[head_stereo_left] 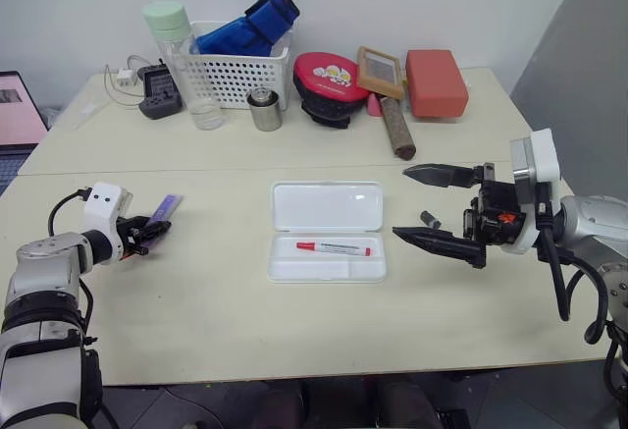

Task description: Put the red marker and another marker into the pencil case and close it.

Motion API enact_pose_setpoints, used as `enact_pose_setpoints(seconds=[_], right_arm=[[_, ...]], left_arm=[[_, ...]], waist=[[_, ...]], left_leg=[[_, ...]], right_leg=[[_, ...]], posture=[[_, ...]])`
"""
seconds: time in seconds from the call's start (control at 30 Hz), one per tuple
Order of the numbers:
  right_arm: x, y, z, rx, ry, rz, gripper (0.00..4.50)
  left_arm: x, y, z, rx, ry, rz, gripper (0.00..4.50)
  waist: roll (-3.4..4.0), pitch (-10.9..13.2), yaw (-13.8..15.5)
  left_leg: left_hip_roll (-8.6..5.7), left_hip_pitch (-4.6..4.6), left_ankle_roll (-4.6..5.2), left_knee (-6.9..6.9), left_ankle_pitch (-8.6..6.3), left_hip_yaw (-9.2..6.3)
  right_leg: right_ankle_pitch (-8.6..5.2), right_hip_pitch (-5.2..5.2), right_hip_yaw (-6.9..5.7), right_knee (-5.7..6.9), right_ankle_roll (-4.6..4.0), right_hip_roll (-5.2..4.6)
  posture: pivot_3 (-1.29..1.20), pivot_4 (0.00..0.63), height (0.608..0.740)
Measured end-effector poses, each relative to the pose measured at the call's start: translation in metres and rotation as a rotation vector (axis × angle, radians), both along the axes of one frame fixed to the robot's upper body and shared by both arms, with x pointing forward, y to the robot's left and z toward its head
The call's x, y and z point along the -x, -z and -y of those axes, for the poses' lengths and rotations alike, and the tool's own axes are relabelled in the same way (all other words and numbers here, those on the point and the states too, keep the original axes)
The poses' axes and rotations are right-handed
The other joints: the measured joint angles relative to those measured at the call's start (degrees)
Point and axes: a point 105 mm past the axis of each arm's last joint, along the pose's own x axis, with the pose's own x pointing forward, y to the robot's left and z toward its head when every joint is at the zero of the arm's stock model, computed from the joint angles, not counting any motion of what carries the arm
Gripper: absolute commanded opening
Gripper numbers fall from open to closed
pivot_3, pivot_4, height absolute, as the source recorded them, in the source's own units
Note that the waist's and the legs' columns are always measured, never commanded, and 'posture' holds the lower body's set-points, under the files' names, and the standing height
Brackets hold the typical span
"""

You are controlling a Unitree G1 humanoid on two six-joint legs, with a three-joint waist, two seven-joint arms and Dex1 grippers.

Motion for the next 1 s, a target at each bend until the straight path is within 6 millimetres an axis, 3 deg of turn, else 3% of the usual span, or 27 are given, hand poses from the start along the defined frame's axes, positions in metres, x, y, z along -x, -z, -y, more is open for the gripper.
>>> enact_pose_setpoints(seconds=[0.1, 0.17, 0.23, 0.4, 0.47, 0.53, 0.67, 0.77, 1.0], right_arm=[[0.000, 0.000, 0.000, 0.002, -0.001, 0.000, 4.50], [0.000, -0.003, 0.003, 0.001, 0.002, 0.007, 4.50], [0.001, -0.010, 0.005, -0.005, -0.002, 0.027, 4.50], [0.004, -0.017, 0.010, -0.002, -0.006, 0.045, 4.50], [0.004, -0.017, 0.011, 0.001, -0.001, 0.044, 4.50], [0.004, -0.013, 0.013, 0.002, 0.009, 0.030, 4.50], [0.003, -0.009, 0.015, -0.001, 0.031, 0.015, 4.50], [0.004, -0.007, 0.016, -0.001, 0.047, 0.010, 4.50], [0.007, -0.006, 0.017, -0.003, 0.086, 0.022, 4.50]], left_arm=[[-0.001, -0.003, 0.002, 0.012, 0.009, 0.023, 1.24], [-0.003, -0.014, 0.037, 0.095, 0.166, 0.090, 1.24], [-0.005, -0.043, 0.079, 0.154, 0.349, 0.169, 1.23], [0.009, -0.122, 0.146, 0.107, 0.661, 0.327, 1.23], [0.019, -0.134, 0.170, 0.079, 0.768, 0.340, 1.23], [0.030, -0.130, 0.195, 0.048, 0.886, 0.294, 1.23], [0.057, -0.103, 0.238, -0.005, 1.127, 0.152, 1.23], [0.061, -0.083, 0.242, -0.049, 1.170, 0.075, 1.23], [0.053, -0.042, 0.231, -0.173, 1.158, -0.038, 1.23]], waist=[[0.00, 0.0, 0.0], [-0.09, 0.1, 0.2], [-0.49, 0.2, 0.5], [-0.60, 0.1, 0.1], [-0.59, 0.1, 0.0], [-0.59, 0.1, -0.1], [-0.55, 0.1, -0.4], [-0.54, 0.1, -0.4], [-0.54, 0.1, -0.1]], left_leg=[[0.00, 0.00, 0.00, 0.01, 0.00, 0.00], [0.00, -0.29, -0.01, 0.08, 0.01, -0.08], [0.06, -0.69, -0.03, 0.27, 0.01, -0.36], [0.08, -0.70, -0.01, 0.29, 0.00, -0.23], [0.08, -0.61, -0.01, 0.25, 0.00, -0.15], [0.08, -0.45, -0.01, 0.17, 0.00, -0.10], [0.11, -0.36, 0.00, 0.11, 0.00, -0.04], [0.13, -0.34, 0.00, 0.11, 0.00, -0.01], [0.11, -0.37, 0.00, 0.12, 0.00, -0.02]], right_leg=[[0.00, 0.00, 0.00, 0.00, 0.00, 0.00], [0.00, -0.08, 0.00, -0.05, -0.01, -0.07], [0.03, -0.28, -0.11, -0.06, -0.04, -0.04], [0.04, -0.33, 0.02, -0.10, -0.06, -0.02], [0.04, -0.29, 0.00, -0.07, -0.06, 0.01], [0.03, -0.18, 0.00, -0.09, -0.05, 0.03], [0.03, -0.16, 0.02, -0.07, -0.05, 0.21], [0.03, -0.16, 0.05, -0.06, -0.05, 0.34], [0.03, -0.15, 0.03, -0.12, -0.05, 0.34]], posture=[[0.00, 0.150, 0.740], [0.00, 0.150, 0.740], [0.00, 0.150, 0.740], [0.00, 0.150, 0.740], [0.00, 0.150, 0.740], [0.00, 0.150, 0.740], [0.00, 0.150, 0.740], [0.00, 0.150, 0.740], [0.00, 0.150, 0.740]])
